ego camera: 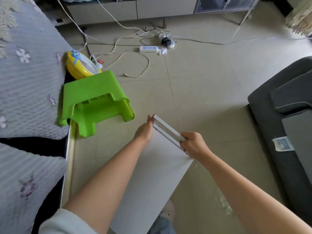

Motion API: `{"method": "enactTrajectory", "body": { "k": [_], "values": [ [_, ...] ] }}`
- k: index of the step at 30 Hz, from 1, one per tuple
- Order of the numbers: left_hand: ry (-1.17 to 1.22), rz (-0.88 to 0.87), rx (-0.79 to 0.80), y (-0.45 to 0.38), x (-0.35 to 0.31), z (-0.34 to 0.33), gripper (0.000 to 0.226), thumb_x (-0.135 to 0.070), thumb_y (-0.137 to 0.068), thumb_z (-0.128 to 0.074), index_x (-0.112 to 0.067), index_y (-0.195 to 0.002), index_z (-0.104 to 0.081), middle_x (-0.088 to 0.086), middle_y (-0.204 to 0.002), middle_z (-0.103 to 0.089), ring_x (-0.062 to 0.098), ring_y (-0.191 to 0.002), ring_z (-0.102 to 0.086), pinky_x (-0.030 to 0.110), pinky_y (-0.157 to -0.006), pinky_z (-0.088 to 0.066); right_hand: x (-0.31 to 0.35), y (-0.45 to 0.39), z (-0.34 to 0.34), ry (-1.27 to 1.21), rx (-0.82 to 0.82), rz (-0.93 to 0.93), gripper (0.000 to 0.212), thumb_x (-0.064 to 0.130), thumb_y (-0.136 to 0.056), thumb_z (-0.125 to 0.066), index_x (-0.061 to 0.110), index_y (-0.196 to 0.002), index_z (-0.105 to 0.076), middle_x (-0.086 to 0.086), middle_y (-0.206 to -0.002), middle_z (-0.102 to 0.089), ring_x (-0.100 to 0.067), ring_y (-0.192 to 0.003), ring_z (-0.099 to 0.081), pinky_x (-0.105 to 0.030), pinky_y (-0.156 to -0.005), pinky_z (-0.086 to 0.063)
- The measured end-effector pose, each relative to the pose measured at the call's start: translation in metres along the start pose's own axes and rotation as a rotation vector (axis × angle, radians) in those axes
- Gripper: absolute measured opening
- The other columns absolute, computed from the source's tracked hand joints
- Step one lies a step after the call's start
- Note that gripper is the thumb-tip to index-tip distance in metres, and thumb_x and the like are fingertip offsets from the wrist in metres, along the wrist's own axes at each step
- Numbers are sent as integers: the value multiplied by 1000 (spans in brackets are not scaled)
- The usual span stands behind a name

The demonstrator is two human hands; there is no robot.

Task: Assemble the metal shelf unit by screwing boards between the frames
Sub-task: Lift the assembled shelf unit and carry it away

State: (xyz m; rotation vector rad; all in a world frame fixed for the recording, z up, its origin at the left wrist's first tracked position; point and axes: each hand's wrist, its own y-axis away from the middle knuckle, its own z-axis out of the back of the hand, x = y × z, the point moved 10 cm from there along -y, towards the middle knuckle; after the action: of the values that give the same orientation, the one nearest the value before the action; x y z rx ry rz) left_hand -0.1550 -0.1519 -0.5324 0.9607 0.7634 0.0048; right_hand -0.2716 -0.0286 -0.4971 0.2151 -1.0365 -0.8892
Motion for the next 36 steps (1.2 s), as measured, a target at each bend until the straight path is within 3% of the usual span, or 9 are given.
{"method": "enactTrajectory", "body": {
  "k": [6, 11, 15, 18, 19, 21, 25, 31, 36],
  "values": [
    [-362, -99, -120, -31, 0, 23, 34, -14, -96, -35, -2, -123, -51, 19, -127, -53, 32, -115, -49, 31, -89, -40, 18, -24, -8, 20, 16, 45, 19, -11, -70, -39, 5, -62, -44, -7, -55, -32, -18, -52, -26, -23, -49, -18],
    [-624, -148, -162, -30, 16, 44, 37, -17, -97, -36, 1, -127, -46, 20, -131, -50, 33, -121, -46, 35, -94, -38, 30, -33, -23, 121, -12, 37, 31, -9, -72, -37, 13, -52, -27, -1, -52, -30, -15, -51, -23, -25, -49, -16],
    [-703, -203, -134, -20, 30, 56, 35, -15, -95, -40, 1, -125, -46, 19, -131, -48, 32, -121, -45, 35, -94, -38, 33, -28, -32, 329, 28, -1, 29, -2, -77, -37, 15, -56, -28, -1, -57, -35, -21, -58, -33, -24, -49, -21],
    [-823, -235, -162, 3, 43, 68, 24, -16, -91, -44, -2, -110, -49, 15, -121, -51, 31, -112, -48, 34, -83, -40, 36, -20, -36, 506, 47, -25, 15, 9, -82, -43, 14, -69, -37, 1, -63, -39, -22, -60, -40, -22, -46, -26],
    [-871, -224, -165, 15, 50, 74, 23, -17, -90, -44, -4, -108, -50, 14, -119, -52, 31, -111, -49, 33, -82, -40, 43, -15, -39, 556, 42, -11, 5, 13, -84, -44, 12, -80, -42, 0, -66, -41, -23, -63, -43, -23, -46, -27],
    [-974, -198, -157, 32, 64, 81, 26, -19, -90, -45, -7, -112, -50, 11, -120, -51, 30, -114, -48, 34, -86, -40, 59, -9, -42, 645, -11, 38, 17, 18, -88, -45, 7, -101, -45, -4, -81, -49, -27, -75, -49, -25, -51, -31],
    [-1104, -78, -143, 56, 95, 103, 36, -24, -92, -44, -10, -124, -45, 9, -129, -46, 27, -121, -43, 34, -93, -37, 80, -2, -49, 703, -133, 71, 28, 18, -90, -45, 5, -114, -43, -11, -116, -53, -32, -107, -49, -34, -79, -37],
    [-1135, 32, -80, 63, 119, 115, 42, -23, -93, -41, -10, -133, -41, 7, -136, -43, 24, -126, -40, 34, -98, -34, 71, -2, -41, 669, -198, -27, 25, 13, -93, -36, 2, -115, -42, -18, -121, -51, -36, -112, -47, -38, -86, -38],
    [-1300, 205, 18, 89, 143, 126, 45, -21, -95, -37, -7, -137, -38, 10, -139, -33, 28, -127, -34, 43, -95, -41, 66, 8, -38, 710, -247, -55, 40, 24, -93, -43, 2, -127, -36, -18, -127, -44, -36, -119, -40, -42, -93, -35]
  ]
}}
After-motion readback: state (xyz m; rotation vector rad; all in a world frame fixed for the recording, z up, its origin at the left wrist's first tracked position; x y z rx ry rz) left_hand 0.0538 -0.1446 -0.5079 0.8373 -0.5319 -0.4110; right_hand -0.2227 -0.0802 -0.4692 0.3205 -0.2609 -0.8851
